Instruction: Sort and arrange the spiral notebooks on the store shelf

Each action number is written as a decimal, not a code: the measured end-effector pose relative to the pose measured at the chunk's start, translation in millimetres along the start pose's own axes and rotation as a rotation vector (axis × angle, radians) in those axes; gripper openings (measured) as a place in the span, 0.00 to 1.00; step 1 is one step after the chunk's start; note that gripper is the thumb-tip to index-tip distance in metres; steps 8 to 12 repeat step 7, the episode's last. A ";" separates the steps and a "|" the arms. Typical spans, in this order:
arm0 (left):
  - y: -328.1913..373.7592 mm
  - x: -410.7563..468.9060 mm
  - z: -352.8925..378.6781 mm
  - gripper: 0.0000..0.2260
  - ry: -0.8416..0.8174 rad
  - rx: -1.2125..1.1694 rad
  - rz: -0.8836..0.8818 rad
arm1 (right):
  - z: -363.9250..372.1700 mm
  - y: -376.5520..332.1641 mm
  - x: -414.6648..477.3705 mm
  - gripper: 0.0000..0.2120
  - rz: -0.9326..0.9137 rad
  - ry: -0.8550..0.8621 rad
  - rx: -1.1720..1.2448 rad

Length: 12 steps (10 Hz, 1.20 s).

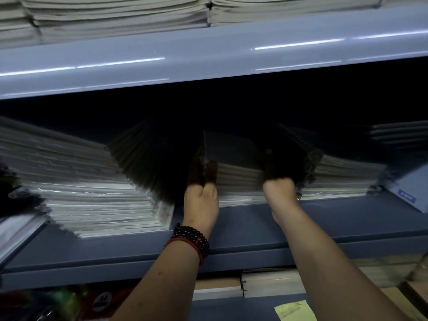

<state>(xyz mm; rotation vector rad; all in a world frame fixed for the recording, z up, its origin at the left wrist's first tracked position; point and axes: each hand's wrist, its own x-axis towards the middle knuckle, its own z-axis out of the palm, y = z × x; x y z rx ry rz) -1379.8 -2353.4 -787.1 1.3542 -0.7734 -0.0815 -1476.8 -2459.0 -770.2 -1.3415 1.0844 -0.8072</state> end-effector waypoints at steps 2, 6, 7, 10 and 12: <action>5.7 -2.6 -3.0 0.18 0.018 -0.016 -0.105 | 10.8 5.5 -1.9 0.22 -0.335 0.180 0.155; 32.5 -40.3 -36.5 0.07 0.087 0.057 -0.121 | -23.8 16.8 -52.8 0.05 -0.526 0.102 0.103; 50.1 -55.4 -51.3 0.10 0.045 0.029 -0.080 | -40.0 11.2 -75.1 0.07 -0.523 0.072 0.114; 50.1 -55.4 -51.3 0.10 0.045 0.029 -0.080 | -40.0 11.2 -75.1 0.07 -0.523 0.072 0.114; 50.1 -55.4 -51.3 0.10 0.045 0.029 -0.080 | -40.0 11.2 -75.1 0.07 -0.523 0.072 0.114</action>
